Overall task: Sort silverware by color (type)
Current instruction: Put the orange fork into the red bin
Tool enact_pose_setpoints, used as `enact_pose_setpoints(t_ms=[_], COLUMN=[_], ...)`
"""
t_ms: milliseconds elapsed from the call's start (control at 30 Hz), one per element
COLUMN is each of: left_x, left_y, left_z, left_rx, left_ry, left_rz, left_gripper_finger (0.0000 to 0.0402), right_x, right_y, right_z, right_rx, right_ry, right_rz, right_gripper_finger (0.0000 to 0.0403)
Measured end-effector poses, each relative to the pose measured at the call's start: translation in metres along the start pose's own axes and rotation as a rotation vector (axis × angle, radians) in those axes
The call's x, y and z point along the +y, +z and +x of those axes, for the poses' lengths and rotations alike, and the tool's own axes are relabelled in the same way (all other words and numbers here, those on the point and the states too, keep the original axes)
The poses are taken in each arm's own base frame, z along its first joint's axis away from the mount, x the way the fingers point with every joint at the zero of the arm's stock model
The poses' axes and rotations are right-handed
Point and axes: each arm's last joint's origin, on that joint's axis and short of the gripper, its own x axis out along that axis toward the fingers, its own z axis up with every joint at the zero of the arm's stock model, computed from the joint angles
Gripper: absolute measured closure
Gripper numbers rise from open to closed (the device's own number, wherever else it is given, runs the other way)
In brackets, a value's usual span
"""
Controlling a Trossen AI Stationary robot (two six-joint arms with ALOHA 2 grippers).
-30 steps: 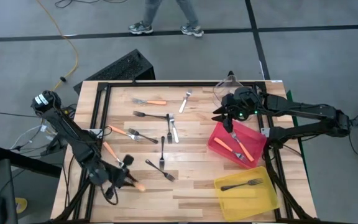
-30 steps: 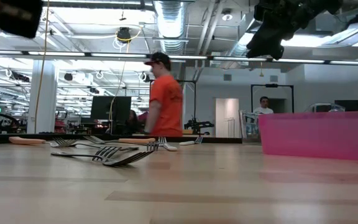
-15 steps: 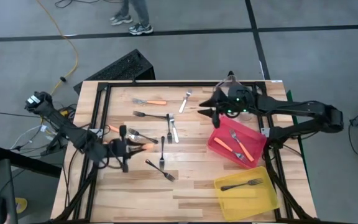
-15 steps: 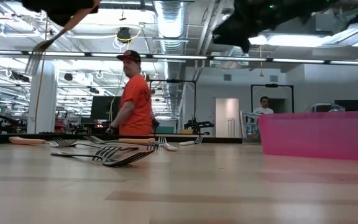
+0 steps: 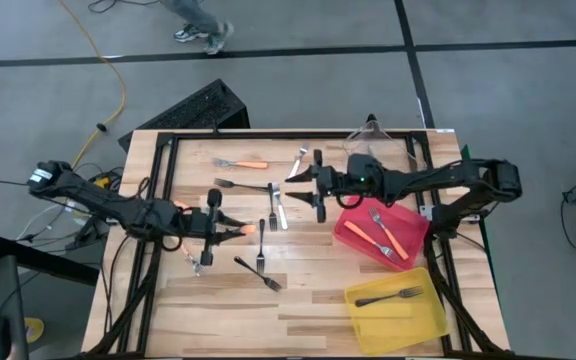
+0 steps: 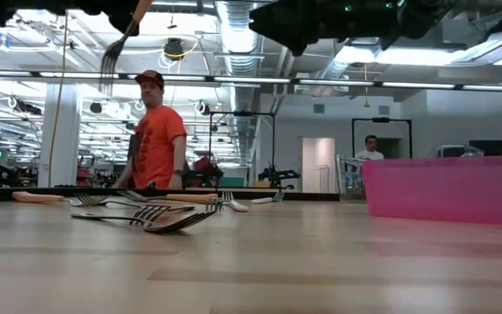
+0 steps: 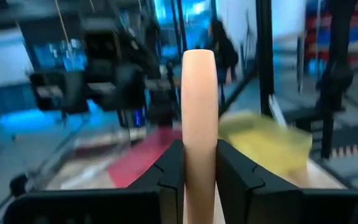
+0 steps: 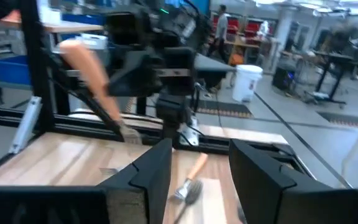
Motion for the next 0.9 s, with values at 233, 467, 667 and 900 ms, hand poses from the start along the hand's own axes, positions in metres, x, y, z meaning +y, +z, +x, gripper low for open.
enact_pose_setpoints(t_ms=[233, 467, 667, 900], left_x=[0.012, 0.021, 0.024, 0.023], left_y=[-0.013, -0.019, -0.023, -0.029], left_z=[-0.009, -0.011, -0.007, 0.000], left_rx=[-0.212, -0.231, -0.232, -0.209], left_ry=[0.042, 0.093, 0.113, 0.112], left_rz=[-0.020, -0.038, -0.028, -0.037], left_gripper_finger=[0.0348, 0.0353, 0.0350, 0.0348], right_x=[0.011, 0.013, 0.015, 0.016], right_y=[0.011, 0.007, -0.007, -0.010], right_z=[-0.001, 0.006, 0.017, 0.020], right_rx=[-0.096, -0.142, -0.154, -0.155], right_ry=[0.105, 0.111, 0.122, 0.126], right_rz=[-0.026, -0.001, 0.017, 0.018], right_gripper_finger=[0.0220, 0.0220, 0.0220, 0.0220])
